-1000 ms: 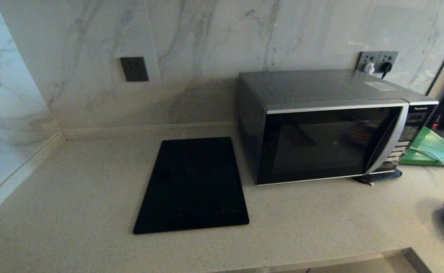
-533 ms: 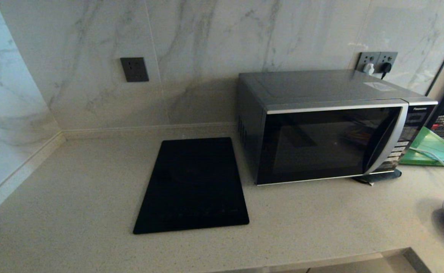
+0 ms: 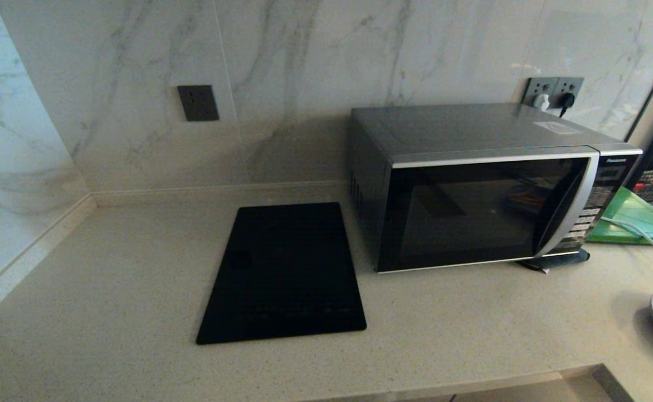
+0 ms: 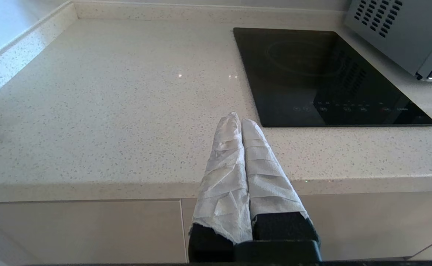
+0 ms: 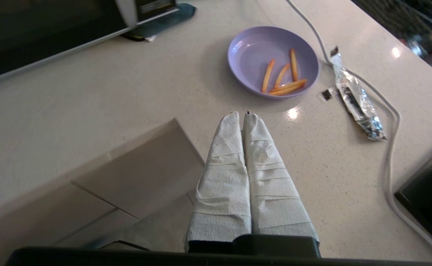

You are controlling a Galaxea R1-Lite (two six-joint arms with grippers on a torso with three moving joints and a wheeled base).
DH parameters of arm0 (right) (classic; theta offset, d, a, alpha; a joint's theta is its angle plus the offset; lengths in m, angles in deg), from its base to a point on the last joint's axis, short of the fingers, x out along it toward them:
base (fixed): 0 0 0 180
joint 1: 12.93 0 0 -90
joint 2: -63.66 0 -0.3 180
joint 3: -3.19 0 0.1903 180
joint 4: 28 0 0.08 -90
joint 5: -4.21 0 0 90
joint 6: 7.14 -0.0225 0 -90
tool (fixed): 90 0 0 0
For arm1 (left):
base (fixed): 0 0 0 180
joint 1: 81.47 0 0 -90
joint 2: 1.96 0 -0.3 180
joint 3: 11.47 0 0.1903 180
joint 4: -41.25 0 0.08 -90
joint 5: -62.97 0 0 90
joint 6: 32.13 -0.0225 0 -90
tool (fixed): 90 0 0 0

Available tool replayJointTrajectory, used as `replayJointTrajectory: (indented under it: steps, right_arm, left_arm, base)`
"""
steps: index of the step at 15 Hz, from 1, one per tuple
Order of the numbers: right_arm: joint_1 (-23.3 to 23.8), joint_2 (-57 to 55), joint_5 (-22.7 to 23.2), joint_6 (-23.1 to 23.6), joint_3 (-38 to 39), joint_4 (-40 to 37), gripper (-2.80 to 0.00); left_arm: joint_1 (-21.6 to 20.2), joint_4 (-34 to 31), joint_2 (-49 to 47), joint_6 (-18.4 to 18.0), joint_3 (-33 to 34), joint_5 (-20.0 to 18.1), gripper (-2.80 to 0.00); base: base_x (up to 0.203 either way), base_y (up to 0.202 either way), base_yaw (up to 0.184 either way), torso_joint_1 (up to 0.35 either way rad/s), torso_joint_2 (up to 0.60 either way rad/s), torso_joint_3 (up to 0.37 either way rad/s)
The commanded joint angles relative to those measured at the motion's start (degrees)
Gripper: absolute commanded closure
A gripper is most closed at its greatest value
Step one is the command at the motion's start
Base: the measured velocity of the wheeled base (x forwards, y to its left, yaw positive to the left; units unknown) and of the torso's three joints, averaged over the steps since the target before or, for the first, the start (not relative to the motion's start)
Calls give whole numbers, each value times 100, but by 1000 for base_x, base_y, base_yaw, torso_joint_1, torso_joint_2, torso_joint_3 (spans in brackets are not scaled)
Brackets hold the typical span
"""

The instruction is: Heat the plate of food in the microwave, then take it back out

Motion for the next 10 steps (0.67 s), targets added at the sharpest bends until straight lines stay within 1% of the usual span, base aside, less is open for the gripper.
replayJointTrajectory:
  steps: [1,2,3,5,6,7,9,10]
  right_arm:
    - [-198,1019,17,97,240,-222,0]
    - [-238,1270,77,147,276,-363,0]
    - [-262,1471,245,170,307,-539,0]
    - [-285,1505,344,-55,283,-683,0]
    - [-332,1540,345,-73,305,-683,0]
    - [-398,1703,363,-56,326,-685,0]
    - [-530,2132,568,72,411,-758,0]
    - [-558,2260,645,127,435,-934,0]
  left_arm:
    - [-2,4,-9,3,0,2,0]
    - [-2,4,-9,3,0,2,0]
    - [-2,4,-9,3,0,2,0]
    - [-2,4,-9,3,0,2,0]
    - [-2,4,-9,3,0,2,0]
    - [-2,4,-9,3,0,2,0]
    - [-2,4,-9,3,0,2,0]
    - [-2,4,-9,3,0,2,0]
  base:
    - [0,0,0,0,0,0]
    - [0,0,0,0,0,0]
    - [0,0,0,0,0,0]
    - [0,0,0,0,0,0]
    - [0,0,0,0,0,0]
    - [0,0,0,0,0,0]
    - [0,0,0,0,0,0]
    - [0,0,0,0,0,0]
